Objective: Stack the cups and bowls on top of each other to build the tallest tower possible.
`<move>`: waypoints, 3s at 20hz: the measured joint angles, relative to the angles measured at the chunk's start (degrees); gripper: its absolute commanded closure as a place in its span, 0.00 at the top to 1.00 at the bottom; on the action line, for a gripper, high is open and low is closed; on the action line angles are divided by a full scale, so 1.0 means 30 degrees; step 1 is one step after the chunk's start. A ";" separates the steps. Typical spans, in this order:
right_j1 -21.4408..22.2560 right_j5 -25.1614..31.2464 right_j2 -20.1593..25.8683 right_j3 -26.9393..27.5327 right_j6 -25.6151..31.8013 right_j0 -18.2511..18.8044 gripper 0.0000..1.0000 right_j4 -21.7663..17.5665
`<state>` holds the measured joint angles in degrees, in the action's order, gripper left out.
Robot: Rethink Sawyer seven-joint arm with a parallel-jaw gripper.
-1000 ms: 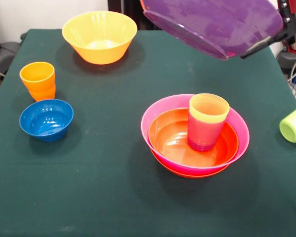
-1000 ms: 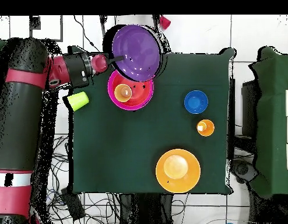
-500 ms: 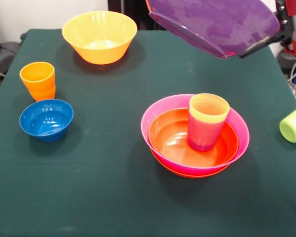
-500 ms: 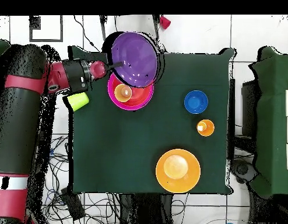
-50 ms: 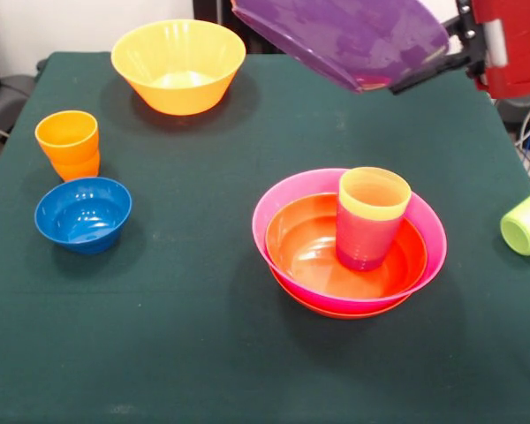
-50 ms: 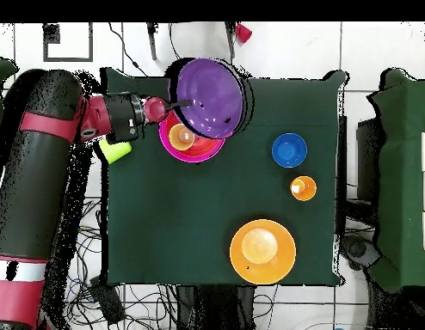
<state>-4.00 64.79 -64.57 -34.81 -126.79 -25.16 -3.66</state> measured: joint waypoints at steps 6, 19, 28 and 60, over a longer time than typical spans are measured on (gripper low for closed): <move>0.0169 -0.0017 0.0003 -0.0990 -0.0760 -0.0167 0.00 0.0000; -0.0545 -0.2014 -0.1832 -0.2566 -0.9676 -0.1130 0.00 0.0012; -0.0975 -0.2097 -0.2385 -0.2597 -1.3192 -0.1433 0.00 0.0016; 0.4572 0.4300 0.7195 -0.2685 0.4059 0.1806 0.00 0.0277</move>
<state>9.71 77.69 -42.99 -42.86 -114.62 -19.74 -2.83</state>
